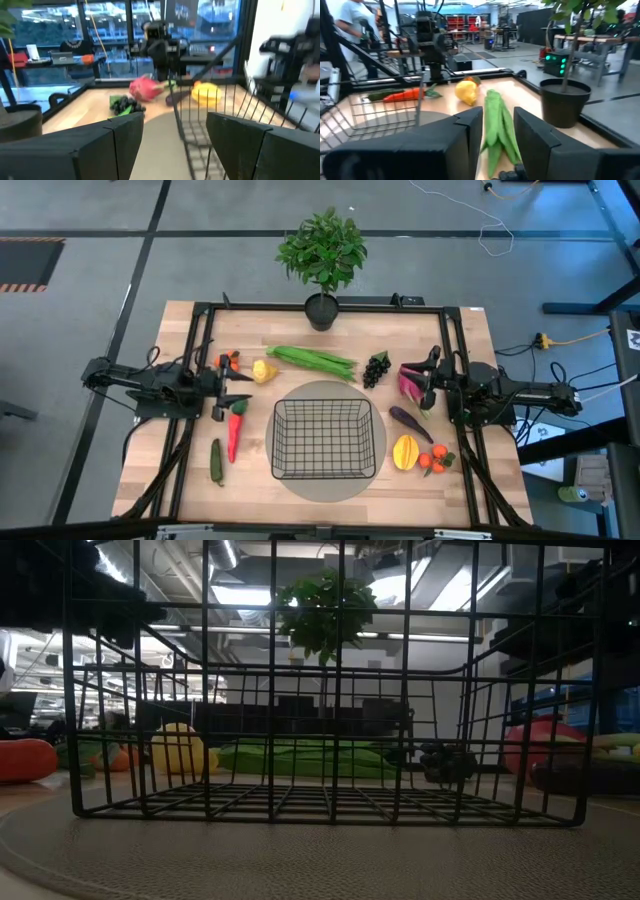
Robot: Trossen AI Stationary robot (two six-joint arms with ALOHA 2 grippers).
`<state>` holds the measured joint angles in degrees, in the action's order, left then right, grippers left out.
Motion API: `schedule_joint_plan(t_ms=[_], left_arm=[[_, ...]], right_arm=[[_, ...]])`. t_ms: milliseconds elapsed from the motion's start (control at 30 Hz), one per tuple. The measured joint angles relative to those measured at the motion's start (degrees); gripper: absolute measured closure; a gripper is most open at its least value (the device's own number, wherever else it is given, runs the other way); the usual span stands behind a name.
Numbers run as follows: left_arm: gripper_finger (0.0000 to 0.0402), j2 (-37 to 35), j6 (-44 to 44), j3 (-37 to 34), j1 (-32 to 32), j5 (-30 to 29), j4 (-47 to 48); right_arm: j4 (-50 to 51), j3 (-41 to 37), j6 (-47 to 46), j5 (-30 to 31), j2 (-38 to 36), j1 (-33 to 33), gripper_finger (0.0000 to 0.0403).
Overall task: Build produce basket
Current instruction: Put the top tangerines into the black wire basket
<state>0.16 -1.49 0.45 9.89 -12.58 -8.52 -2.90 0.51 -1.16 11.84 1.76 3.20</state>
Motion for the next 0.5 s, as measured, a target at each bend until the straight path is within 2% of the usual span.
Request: schedule_joint_plan(t_ms=[133,300,500], left_arm=[[0.0192,0.0,1.4,0.0,0.0,0.0,-4.8],[0.0192,0.0,1.1,0.0,0.0,-0.6,-6.4],[0.0192,0.0,0.8,0.0,0.0,-10.5,-6.7]], right_arm=[[-0.3,0.0,0.2,1.5,0.0,0.0,0.0293],[-0.6,0.0,1.1,2.4,0.0,0.0,0.0293],[-2.3,0.0,2.9,9.8,0.0,0.0,0.0293]])
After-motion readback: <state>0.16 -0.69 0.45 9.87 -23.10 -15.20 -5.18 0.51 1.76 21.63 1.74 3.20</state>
